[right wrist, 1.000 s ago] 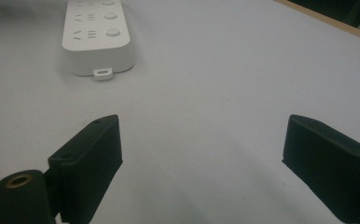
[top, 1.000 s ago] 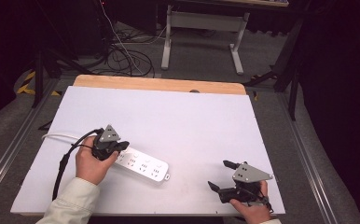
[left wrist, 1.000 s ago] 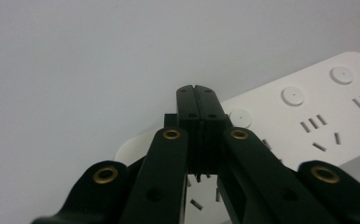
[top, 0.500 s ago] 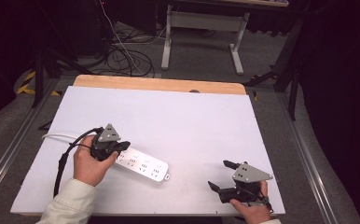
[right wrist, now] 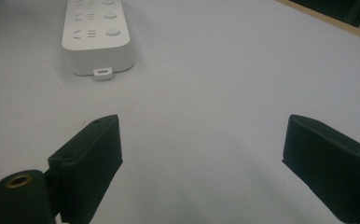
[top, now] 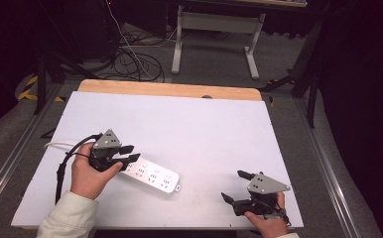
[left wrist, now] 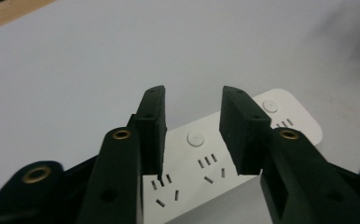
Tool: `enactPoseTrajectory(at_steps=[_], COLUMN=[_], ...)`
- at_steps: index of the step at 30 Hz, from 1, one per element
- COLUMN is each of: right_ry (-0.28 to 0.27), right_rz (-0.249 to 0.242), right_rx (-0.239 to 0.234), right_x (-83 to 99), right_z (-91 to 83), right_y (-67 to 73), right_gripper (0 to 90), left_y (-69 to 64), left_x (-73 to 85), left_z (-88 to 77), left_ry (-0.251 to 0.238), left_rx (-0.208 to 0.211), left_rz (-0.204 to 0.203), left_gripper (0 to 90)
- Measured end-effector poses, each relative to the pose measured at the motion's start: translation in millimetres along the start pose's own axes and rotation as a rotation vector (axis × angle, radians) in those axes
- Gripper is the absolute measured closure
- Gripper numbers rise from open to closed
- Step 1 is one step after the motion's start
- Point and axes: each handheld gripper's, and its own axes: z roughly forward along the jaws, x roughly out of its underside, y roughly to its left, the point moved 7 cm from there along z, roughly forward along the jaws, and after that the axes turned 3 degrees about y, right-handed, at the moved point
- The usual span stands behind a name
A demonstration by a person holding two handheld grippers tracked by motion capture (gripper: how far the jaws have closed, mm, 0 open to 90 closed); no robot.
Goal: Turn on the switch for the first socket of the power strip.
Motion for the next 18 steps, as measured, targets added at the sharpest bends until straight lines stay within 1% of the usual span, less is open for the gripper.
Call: enactPoseTrajectory(at_steps=[1, 2, 3, 4, 5, 6, 7, 9, 10, 11, 12, 14, 18], right_ry=[-0.001, 0.001, 0.001, 0.002, 0.000, 0.000, 0.000, -0.001, 0.001, 0.001, 0.002, 0.002, -0.001], right_rz=[0.000, 0.000, 0.000, 0.001, 0.001, 0.001, 0.001, 0.004, 0.004, 0.004, 0.005, 0.005, 0.007], right_rx=[0.000, 0.001, 0.001, 0.001, -0.001, 0.000, 0.000, -0.001, -0.001, -0.001, -0.004, -0.003, -0.003], right_x=[-0.1, 0.0, 0.0, 0.0, -0.1, -0.2, -0.2, -0.1, 0.0, 0.0, 0.1, 0.1, 0.1], right_z=[-0.1, -0.2, -0.2, -0.1, 0.0, 0.0, 0.0, -0.1, 0.0, 0.0, 0.5, 0.6, -0.3], right_y=[0.0, -0.1, -0.1, -0.1, 0.2, 0.2, 0.1, -0.4, -0.9, -0.9, -0.6, -0.4, -0.5], right_gripper=[12.4, 12.4, 12.4, 12.4, 12.4, 12.4, 12.4, 12.4, 12.5, 12.5, 12.4, 12.4, 12.4], left_y=[-0.7, -0.3, -1.0, -0.3, -1.7, -1.1, -1.7, -2.2, -2.6, -2.4, -3.1, -3.5, -4.4], left_x=[-0.7, -1.5, -2.4, -3.9, -4.6, -5.3, -5.5, -5.6, -5.4, -5.2, -4.7, -3.6, 2.8], left_z=[-2.3, -6.1, -8.9, -12.2, -14.2, -16.3, -18.3, -23.5, -26.3, -29.3, -31.7, -36.1, -42.8], left_ry=[-0.009, -0.012, -0.020, -0.029, -0.039, -0.047, -0.052, -0.069, -0.080, -0.086, -0.095, -0.114, -0.133], left_rx=[-0.001, -0.007, -0.007, -0.011, -0.003, -0.006, -0.004, -0.001, 0.000, 0.002, -0.001, -0.002, -0.018], left_rz=[-0.002, 0.008, 0.005, 0.017, 0.007, 0.016, 0.014, 0.022, 0.015, 0.018, 0.008, 0.013, 0.039], left_gripper=[57.3, 54.8, 54.8, 51.9, 48.1, 43.6, 39.3, 33.8, 29.3, 29.3, 26.9, 25.2, 21.4])
